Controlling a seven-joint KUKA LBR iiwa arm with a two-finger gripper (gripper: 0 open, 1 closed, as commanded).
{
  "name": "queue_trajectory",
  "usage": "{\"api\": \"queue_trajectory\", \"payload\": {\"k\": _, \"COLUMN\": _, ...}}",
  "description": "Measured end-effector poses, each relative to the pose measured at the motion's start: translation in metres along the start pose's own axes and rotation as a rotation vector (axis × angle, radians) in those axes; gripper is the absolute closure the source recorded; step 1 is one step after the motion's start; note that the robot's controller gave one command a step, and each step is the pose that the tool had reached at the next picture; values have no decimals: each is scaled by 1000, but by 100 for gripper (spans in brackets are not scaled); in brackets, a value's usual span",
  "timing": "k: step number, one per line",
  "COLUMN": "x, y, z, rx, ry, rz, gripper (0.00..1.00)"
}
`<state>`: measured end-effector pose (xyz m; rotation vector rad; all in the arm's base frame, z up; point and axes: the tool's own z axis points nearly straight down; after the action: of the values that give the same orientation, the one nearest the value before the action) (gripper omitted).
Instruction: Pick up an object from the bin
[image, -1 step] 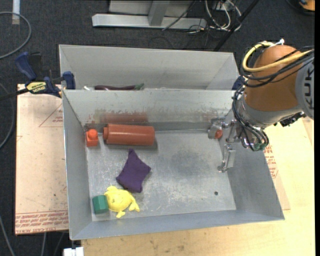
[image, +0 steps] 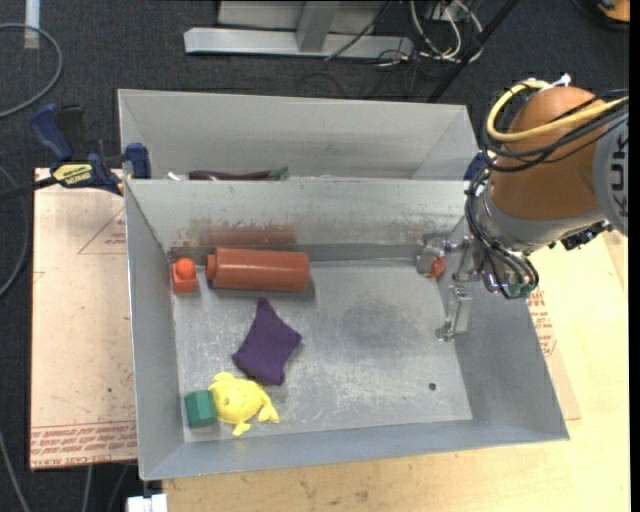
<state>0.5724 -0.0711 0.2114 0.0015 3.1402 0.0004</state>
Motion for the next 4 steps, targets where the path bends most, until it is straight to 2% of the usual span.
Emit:
{"api": "queue_trajectory", "payload": {"k": 1, "x": -9, "y": 15, "z": 30, "rx": 2, "ry": -7, "rz": -56, "gripper": 0}}
{"api": "queue_trajectory", "payload": {"k": 2, "x": 17, "y": 66, "z": 64, "rx": 0, "ry": 0, "rz": -34, "gripper": 0}}
{"api": "queue_trajectory", "payload": {"k": 3, "x": 6, "y": 104, "z": 81, "rx": -1, "ry": -5, "rz": -69, "gripper": 0}}
{"api": "queue_trajectory", "payload": {"k": 4, "x": 4, "y": 136, "z": 89, "rx": -1, "ry": -3, "rz": -219, "gripper": 0}}
